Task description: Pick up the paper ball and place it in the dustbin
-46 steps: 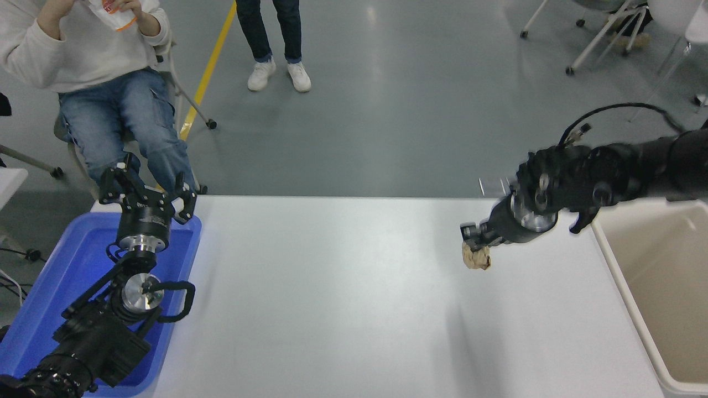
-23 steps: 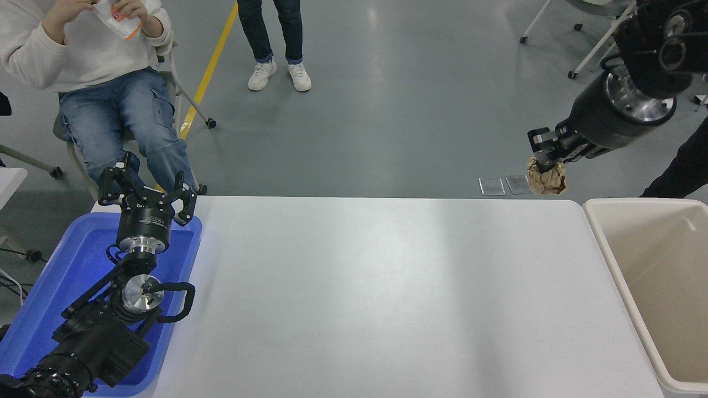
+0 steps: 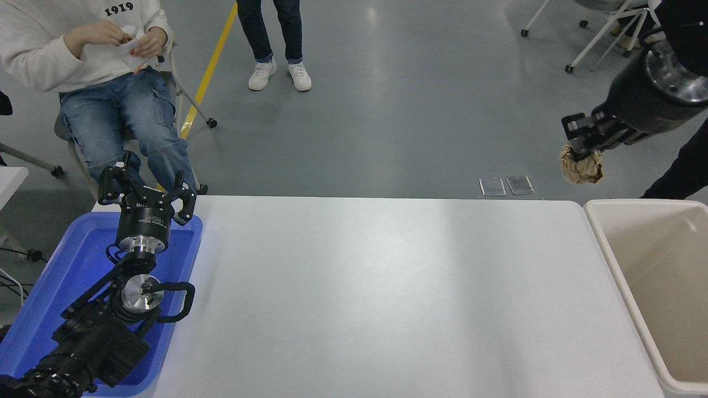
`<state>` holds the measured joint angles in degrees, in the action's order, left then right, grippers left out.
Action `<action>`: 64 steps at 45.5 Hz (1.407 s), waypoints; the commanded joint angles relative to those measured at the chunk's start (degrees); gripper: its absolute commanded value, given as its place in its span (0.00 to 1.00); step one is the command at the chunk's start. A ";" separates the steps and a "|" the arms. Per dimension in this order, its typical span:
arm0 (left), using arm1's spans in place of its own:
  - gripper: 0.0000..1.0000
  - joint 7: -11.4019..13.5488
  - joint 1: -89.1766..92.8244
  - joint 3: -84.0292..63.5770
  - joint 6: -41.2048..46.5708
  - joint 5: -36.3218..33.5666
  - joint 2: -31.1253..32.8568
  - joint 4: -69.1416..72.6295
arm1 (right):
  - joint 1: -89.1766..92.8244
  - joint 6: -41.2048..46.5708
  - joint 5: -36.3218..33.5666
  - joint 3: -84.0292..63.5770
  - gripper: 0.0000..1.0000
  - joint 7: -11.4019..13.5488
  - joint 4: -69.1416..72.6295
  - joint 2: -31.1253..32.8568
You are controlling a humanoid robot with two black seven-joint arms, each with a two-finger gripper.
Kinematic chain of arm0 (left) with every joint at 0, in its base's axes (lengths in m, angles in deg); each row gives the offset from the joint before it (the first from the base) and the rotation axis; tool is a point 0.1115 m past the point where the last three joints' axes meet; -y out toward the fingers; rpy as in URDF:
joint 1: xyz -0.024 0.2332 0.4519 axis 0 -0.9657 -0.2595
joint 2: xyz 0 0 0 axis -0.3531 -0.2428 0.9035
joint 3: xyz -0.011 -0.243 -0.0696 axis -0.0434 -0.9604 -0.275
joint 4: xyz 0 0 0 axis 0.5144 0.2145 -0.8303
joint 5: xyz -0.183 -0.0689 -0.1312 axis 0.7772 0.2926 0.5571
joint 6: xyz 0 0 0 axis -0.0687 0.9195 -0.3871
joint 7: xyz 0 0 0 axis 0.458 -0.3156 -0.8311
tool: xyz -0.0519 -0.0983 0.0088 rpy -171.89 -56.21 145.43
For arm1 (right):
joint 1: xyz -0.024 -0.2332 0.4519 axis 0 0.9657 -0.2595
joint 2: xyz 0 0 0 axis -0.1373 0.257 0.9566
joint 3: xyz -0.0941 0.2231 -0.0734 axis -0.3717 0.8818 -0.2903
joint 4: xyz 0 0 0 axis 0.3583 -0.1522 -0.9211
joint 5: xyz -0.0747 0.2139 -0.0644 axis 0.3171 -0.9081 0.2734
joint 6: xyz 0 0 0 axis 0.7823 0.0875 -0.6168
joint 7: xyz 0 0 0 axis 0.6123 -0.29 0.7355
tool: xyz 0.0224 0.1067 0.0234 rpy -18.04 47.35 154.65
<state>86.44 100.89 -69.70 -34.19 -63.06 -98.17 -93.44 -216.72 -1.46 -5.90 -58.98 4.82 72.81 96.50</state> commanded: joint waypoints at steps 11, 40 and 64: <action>0.99 0.00 -0.01 -0.09 0.02 0.02 0.03 0.05 | 31.23 -0.27 16.56 13.83 0.00 -0.25 -26.56 24.01; 0.99 0.09 0.08 -0.01 0.02 0.11 0.03 0.05 | 91.54 -28.91 14.45 56.82 0.00 -0.17 -63.85 10.40; 0.99 0.09 0.08 -0.09 0.02 0.11 0.03 0.05 | 96.47 -32.44 1.09 71.94 0.83 1.42 -66.13 1.43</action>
<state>86.51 100.96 -69.72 -34.17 -62.95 -98.15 -93.38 -122.66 -32.66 -0.32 6.14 5.94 8.03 100.44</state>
